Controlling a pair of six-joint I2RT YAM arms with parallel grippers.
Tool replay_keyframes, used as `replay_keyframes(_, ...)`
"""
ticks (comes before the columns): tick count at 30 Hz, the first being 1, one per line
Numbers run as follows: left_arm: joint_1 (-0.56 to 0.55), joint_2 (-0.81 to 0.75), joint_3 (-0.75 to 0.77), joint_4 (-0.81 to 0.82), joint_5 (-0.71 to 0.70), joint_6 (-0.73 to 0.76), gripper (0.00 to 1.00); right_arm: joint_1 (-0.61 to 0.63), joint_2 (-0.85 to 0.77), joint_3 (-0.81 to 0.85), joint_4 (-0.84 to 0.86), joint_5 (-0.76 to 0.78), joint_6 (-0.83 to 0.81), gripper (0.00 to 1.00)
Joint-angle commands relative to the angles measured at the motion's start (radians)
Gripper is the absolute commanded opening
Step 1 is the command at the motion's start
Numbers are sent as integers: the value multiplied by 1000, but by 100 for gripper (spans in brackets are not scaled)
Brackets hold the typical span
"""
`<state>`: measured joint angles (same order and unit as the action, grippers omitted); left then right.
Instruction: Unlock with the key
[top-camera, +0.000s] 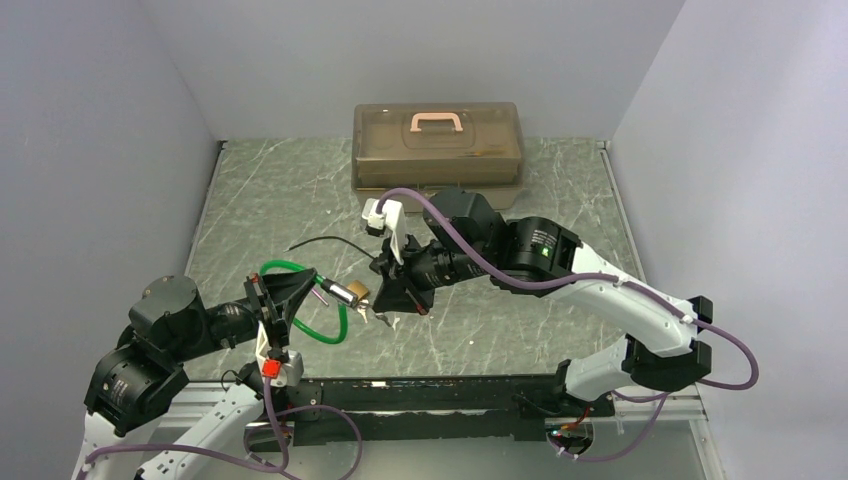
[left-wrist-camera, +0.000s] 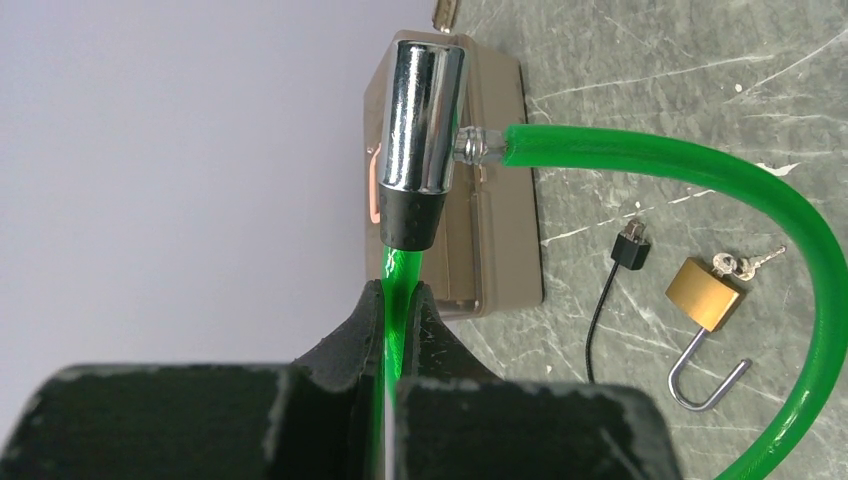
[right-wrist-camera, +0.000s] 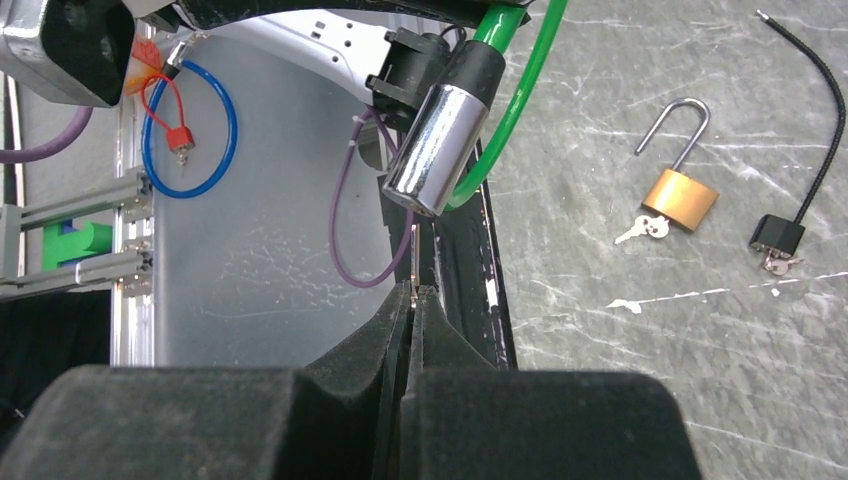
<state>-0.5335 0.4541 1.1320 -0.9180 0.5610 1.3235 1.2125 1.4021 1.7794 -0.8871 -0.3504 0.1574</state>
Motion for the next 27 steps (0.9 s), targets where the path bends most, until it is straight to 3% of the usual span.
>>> replay_keyframes(1, 6, -5, 20, 53, 41, 14, 0, 3, 14, 47, 54, -20, 9, 0)
replay_keyframes(27, 13, -6, 29, 34, 57, 37, 0, -9, 14, 64, 7, 26, -26, 0)
